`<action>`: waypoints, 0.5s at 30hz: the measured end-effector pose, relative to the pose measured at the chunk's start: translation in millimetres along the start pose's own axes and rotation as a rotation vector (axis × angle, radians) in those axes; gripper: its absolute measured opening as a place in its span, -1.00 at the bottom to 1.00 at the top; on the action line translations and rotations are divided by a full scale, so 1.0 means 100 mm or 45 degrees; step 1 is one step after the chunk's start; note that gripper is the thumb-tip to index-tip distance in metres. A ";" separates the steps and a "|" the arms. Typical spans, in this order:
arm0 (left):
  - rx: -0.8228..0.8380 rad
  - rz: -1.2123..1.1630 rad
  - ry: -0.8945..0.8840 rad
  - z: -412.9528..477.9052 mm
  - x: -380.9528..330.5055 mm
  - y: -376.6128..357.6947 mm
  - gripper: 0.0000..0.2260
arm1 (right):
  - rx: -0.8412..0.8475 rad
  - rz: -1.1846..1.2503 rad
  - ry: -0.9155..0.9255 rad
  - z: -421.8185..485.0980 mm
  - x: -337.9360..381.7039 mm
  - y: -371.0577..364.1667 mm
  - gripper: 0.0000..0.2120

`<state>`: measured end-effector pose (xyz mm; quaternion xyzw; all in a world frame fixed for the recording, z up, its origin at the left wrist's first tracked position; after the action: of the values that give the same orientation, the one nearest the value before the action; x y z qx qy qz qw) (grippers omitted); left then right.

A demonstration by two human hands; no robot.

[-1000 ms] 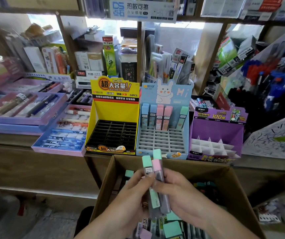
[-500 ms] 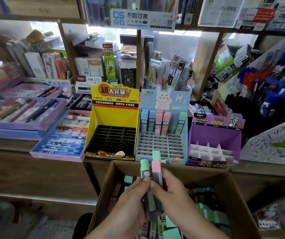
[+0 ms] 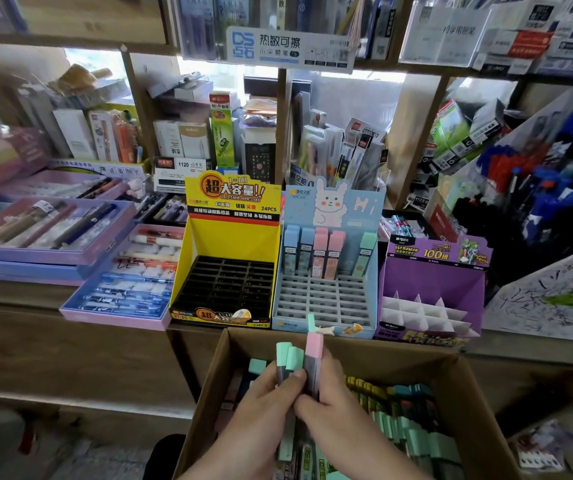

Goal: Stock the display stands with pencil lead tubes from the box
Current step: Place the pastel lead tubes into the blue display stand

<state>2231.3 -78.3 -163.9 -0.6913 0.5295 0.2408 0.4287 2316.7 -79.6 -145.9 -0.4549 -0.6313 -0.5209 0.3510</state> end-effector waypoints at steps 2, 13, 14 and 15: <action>-0.027 0.096 -0.065 -0.01 -0.03 0.02 -0.81 | 0.013 0.017 -0.057 0.01 -0.02 0.00 -0.20; -0.124 0.447 -0.172 -0.05 -0.11 0.14 -0.78 | -0.178 0.661 -0.348 0.11 -0.13 0.11 -0.73; -0.132 0.445 -0.159 -0.04 -0.11 0.16 -0.77 | -0.196 0.737 -0.345 0.11 -0.15 0.14 -0.76; -0.139 0.429 -0.146 -0.03 -0.11 0.17 -0.76 | -0.231 0.763 -0.332 0.11 -0.18 0.20 -0.78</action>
<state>2211.2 -76.1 -159.8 -0.6002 0.5985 0.3767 0.3737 2341.8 -72.2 -158.2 -0.7124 -0.4602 -0.3860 0.3630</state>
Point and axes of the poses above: each hand's wrist, its own z-axis towards the middle knuckle, its own y-axis out of the back of the hand, x = y × z, the point moved 9 cm from there along z, towards the middle knuckle, and after that the axes turned 9 degrees about -x, right-handed, at the moved point
